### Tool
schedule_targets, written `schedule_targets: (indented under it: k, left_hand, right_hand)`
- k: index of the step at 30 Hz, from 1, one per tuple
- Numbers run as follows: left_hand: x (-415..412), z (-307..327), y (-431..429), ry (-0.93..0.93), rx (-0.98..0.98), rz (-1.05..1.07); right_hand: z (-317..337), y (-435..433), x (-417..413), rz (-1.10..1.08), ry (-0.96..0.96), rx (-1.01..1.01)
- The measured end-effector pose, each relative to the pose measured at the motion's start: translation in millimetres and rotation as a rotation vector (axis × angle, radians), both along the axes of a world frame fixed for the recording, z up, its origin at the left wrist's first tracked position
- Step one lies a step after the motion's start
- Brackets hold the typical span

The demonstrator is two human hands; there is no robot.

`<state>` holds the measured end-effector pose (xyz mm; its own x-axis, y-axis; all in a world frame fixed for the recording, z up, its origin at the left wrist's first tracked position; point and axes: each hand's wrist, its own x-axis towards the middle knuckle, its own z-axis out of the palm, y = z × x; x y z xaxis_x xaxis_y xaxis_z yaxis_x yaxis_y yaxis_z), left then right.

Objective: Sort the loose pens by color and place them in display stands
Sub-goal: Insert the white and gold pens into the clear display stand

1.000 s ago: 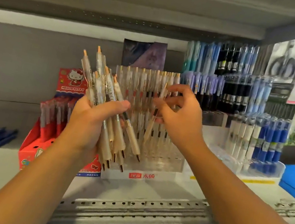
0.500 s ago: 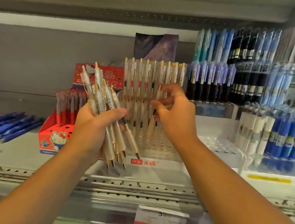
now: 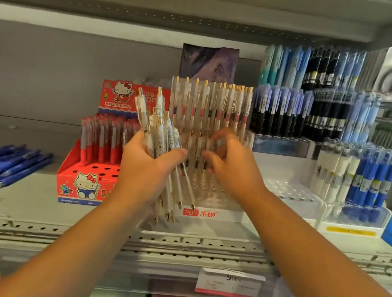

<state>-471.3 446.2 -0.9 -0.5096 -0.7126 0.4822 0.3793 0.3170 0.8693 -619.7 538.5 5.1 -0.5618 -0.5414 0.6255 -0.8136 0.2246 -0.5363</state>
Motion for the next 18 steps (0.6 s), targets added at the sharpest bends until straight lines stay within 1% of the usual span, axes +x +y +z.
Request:
schedule_targets:
  k: [4,7,9,10,12,14,15,16,18]
  left_hand:
    - [2,-1,0,0.029,-0.032,-0.041]
    - [4,-1,0,0.019,-0.054,-0.049]
    - [4,-1,0,0.008,-0.056,-0.045]
    - [4,0,0,0.011,-0.059,-0.041]
    - [3,1,2,0.017,-0.065,-0.037]
    - [1,2,3,0.024,-0.067,-0.036]
    - [1,3,4,0.028,-0.064,-0.039]
    - [0,2,4,0.031,-0.058,-0.043]
    - [-1,2,3,0.028,-0.058,-0.036]
  right_hand:
    - [-1,2,2,-0.002,0.027,0.012]
    - [-1,7,3,-0.043,0.088,0.005]
    - [4,11,6,-0.059,0.11,-0.099]
    - [7,13,10,-0.028,0.077,-0.183]
    - [13,17,21,0.172,-0.116,-0.317]
    - [14,20,31,0.423,-0.318,-0.285]
    - [11,21,35,0.505,-0.352,-0.224]
    - [8,22,38,0.55,-0.344,-0.169]
    - [3,23,42,0.573,-0.323,-0.13]
